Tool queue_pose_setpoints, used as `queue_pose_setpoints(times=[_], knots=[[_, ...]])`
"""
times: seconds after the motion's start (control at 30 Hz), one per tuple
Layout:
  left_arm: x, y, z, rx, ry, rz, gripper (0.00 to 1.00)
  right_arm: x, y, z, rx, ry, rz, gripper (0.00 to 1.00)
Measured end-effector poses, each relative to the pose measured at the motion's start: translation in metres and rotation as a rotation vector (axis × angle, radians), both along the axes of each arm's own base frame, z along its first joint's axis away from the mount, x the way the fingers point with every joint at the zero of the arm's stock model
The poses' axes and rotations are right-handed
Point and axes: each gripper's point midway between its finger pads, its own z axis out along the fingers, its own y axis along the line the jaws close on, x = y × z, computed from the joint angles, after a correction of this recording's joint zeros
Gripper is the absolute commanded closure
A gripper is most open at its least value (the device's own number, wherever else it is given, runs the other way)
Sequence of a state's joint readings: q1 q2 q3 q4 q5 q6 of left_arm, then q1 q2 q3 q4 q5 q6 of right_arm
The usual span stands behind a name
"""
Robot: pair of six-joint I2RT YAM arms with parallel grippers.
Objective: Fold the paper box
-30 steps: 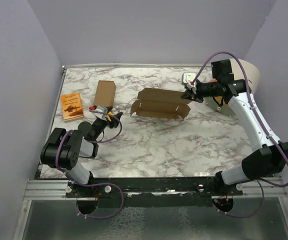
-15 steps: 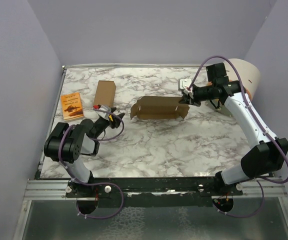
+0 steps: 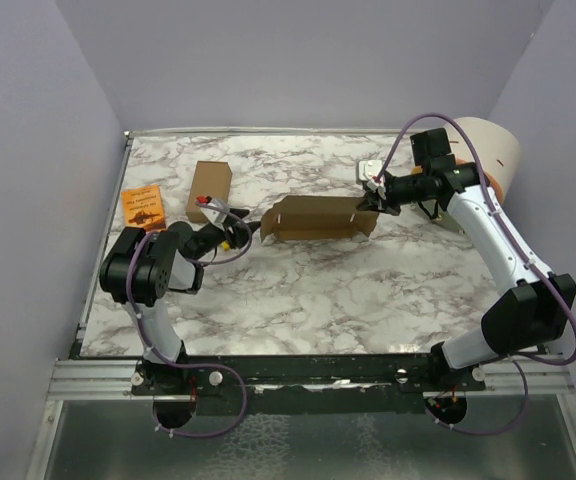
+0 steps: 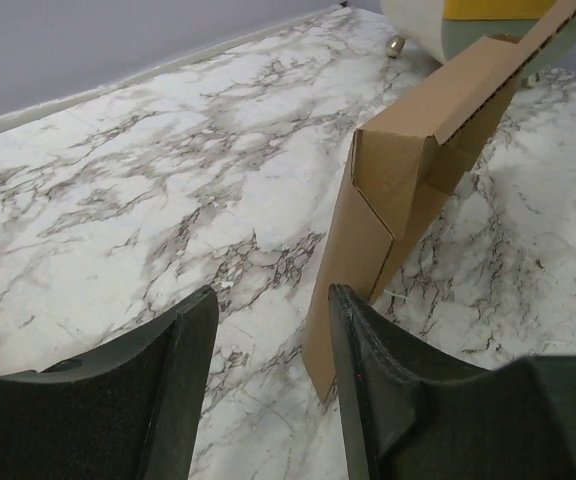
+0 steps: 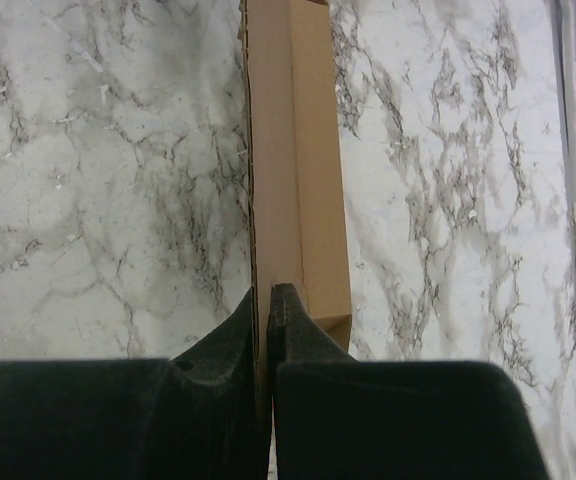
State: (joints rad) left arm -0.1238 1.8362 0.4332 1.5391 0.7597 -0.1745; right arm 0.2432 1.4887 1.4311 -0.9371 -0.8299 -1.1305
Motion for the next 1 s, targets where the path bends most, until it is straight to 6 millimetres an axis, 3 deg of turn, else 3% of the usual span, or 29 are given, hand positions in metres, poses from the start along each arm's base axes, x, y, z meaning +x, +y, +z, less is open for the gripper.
queue_pose_setpoints(times=[0.2, 0.47, 0.73, 1.0], knots=[[0.006, -0.012, 0.002, -0.007, -0.008, -0.067, 0.47, 0.000, 0.001, -0.001, 0.003, 0.007, 0.003, 0.99], [-0.001, -0.028, -0.005, -0.003, 0.008, -0.167, 0.43, 0.000, 0.002, -0.003, 0.005, 0.013, 0.006, 0.99], [-0.003, -0.038, -0.011, 0.002, 0.014, -0.201, 0.33, 0.001, 0.004, -0.004, 0.013, 0.023, 0.013, 0.99], [-0.005, -0.048, -0.010, 0.017, -0.015, -0.220, 0.34, 0.001, 0.004, -0.004, 0.014, 0.026, 0.014, 0.99]])
